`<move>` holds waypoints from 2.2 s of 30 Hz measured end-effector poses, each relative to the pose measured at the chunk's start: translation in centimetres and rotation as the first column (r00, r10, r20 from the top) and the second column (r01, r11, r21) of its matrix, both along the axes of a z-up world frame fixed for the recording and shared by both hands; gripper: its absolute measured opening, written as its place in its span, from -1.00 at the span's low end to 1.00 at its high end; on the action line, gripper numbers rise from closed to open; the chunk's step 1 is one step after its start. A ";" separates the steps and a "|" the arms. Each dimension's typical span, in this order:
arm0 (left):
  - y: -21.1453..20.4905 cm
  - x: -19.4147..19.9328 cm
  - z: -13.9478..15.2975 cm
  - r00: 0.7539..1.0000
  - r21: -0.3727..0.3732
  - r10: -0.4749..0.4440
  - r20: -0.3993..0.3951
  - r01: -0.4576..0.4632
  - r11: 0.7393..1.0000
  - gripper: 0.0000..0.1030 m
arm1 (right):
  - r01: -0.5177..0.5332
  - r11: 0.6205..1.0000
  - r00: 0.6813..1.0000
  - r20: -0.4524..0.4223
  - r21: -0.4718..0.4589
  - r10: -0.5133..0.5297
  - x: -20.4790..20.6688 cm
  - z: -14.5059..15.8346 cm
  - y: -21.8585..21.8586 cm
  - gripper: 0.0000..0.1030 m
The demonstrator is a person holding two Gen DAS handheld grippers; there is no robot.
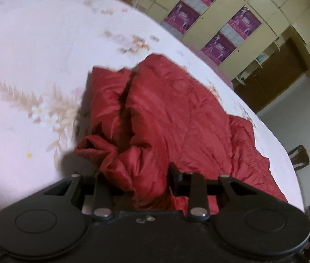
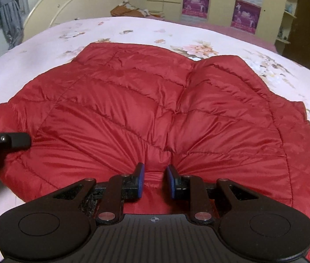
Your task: Fold large clothes
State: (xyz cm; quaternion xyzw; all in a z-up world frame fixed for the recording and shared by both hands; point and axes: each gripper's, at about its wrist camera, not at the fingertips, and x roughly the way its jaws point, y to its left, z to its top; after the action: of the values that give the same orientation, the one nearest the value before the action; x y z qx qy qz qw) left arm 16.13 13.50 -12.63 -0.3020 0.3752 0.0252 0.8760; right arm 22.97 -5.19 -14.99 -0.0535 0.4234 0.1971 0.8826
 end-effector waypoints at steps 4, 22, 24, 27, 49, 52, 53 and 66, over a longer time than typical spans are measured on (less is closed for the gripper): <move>-1.5 -0.1 2.0 0.999 0.070 -0.013 0.047 0.010 0.997 -0.49 | -0.029 0.999 0.999 -0.013 0.031 0.029 0.5 -0.1 -0.6 -0.55; -17.5 2.5 10.3 0.890 0.350 -0.408 0.202 0.324 0.879 -0.52 | 0.092 0.984 0.995 0.019 0.154 -0.096 -2.2 5.1 -12.8 -0.54; -19.7 3.0 9.8 0.866 0.357 -0.459 0.197 0.372 0.857 -0.52 | 0.134 0.981 0.991 0.002 0.138 -0.136 -3.1 4.7 -14.7 -0.54; -23.2 3.7 8.6 0.824 0.367 -0.538 0.175 0.453 0.812 -0.52 | 0.191 0.973 0.982 -0.029 0.126 -0.189 -3.9 3.7 -17.2 -0.54; -31.2 1.7 3.7 0.658 0.401 -0.750 0.064 0.671 0.623 0.36 | 0.411 0.848 0.902 -0.016 0.333 -0.431 -5.6 8.2 -26.3 0.61; -30.6 0.9 4.1 0.652 0.352 -0.753 0.088 0.687 0.635 0.37 | 0.354 0.866 0.922 0.021 0.354 -0.386 -5.4 9.3 -25.7 0.60; -30.3 0.6 4.4 0.647 0.340 -0.756 0.099 0.692 0.637 0.37 | 0.341 0.865 0.928 0.016 0.369 -0.372 -5.1 9.5 -25.3 0.60; -20.7 -0.3 6.3 0.825 0.327 -0.552 0.122 0.492 0.807 0.40 | 0.249 0.904 0.968 -0.112 0.348 -0.224 -4.5 5.9 -21.6 -0.67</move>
State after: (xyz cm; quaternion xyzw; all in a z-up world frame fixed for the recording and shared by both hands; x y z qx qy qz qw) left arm 15.87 -7.16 -6.33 -0.0599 0.3414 -0.1969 0.9171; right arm 18.46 -26.82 -9.11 0.1671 0.4140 0.1643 0.8796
